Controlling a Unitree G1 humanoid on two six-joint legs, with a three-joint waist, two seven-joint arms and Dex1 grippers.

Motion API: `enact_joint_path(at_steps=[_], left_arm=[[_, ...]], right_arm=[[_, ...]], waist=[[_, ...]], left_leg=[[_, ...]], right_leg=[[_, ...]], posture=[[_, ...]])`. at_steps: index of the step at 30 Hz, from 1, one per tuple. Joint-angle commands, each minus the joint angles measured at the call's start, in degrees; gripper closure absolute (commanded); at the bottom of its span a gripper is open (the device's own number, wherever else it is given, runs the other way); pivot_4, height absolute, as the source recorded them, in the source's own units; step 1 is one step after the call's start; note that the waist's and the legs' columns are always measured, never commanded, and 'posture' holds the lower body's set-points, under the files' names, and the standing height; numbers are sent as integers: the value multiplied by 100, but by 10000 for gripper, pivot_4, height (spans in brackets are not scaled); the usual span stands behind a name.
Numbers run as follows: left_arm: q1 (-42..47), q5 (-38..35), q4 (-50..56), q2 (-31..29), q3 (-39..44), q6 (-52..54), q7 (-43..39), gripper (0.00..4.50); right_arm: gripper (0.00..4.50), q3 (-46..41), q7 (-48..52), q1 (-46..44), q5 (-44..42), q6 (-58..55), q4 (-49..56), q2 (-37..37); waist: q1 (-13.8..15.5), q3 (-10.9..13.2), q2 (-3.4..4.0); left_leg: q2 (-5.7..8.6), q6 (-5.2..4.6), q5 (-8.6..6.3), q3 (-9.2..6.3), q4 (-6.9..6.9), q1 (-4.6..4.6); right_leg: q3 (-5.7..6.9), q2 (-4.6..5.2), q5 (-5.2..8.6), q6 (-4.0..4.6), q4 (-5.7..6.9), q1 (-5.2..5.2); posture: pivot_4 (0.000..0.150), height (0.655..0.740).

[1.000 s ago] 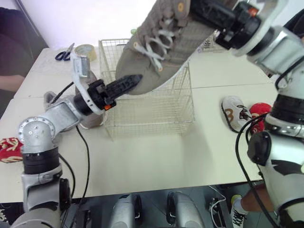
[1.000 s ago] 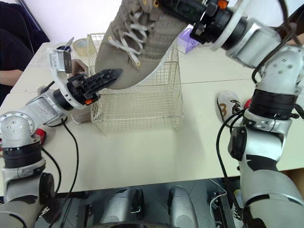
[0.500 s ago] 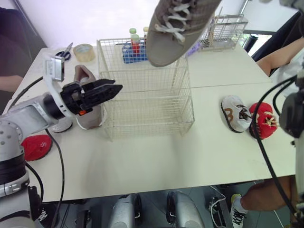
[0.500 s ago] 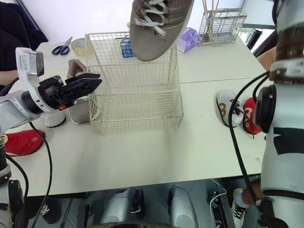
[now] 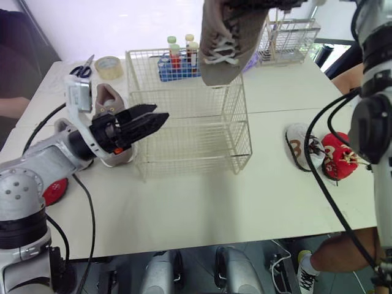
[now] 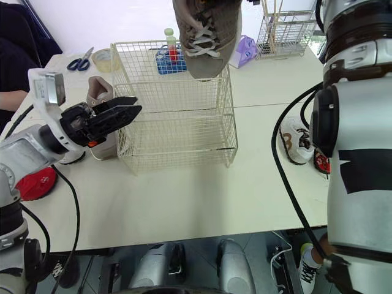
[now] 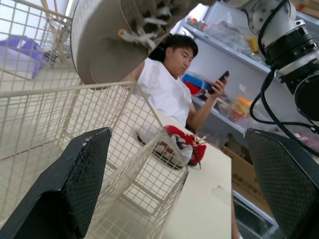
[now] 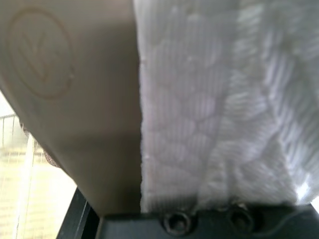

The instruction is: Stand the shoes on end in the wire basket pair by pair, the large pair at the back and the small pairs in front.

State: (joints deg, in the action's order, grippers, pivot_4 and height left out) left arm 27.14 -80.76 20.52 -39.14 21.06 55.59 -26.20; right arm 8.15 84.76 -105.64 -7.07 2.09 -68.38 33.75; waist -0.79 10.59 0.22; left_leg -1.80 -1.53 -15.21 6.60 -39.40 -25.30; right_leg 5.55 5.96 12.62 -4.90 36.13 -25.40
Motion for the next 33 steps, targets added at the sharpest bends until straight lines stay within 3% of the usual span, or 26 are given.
enact_joint_path(at_steps=[1, 12, 24, 28, 33], left_arm=[[-14, -152, 231, 58, 49, -188, 118, 706], [-90, -125, 432, 297, -27, -400, 414, 706], [-11, -172, 505, 232, -126, -467, 574, 706], [55, -154, 491, 196, -213, -449, 573, 706], [135, -142, 428, 179, -274, -437, 557, 0]], right_arm=[[24982, -14, 319, -186, 263, 191, -112, -75], [24982, 9, 774, 224, 642, 3, -371, -505], [24982, -33, 298, 1317, 1007, -117, -465, -615], [24982, -139, 212, 1527, 1023, -257, -456, -601], [367, -198, 152, 1639, 1032, -276, -392, -539]], waist=[[-3, -1, -1], [-5, -1, -2], [19, -8, -10], [20, -8, -11], [-5, -15, -22]], left_leg=[[0, 0, 0, 0, 0, 2], [0, 2, 1, -2, 2, 3], [1, 4, 3, -9, 4, 16], [2, 5, 2, -11, 10, 57], [3, 7, 1, -13, 23, 98]], right_leg=[[0, 0, 0, 1, 0, 2], [2, 0, 0, 1, 0, 3], [7, -1, 0, 1, 0, 24], [12, -1, 0, 1, -13, 66], [11, -1, 1, 2, -18, 100]], posture=[[1500, 7400], [1500, 7400], [1500, 7400], [1500, 7400], [1500, 7400]])
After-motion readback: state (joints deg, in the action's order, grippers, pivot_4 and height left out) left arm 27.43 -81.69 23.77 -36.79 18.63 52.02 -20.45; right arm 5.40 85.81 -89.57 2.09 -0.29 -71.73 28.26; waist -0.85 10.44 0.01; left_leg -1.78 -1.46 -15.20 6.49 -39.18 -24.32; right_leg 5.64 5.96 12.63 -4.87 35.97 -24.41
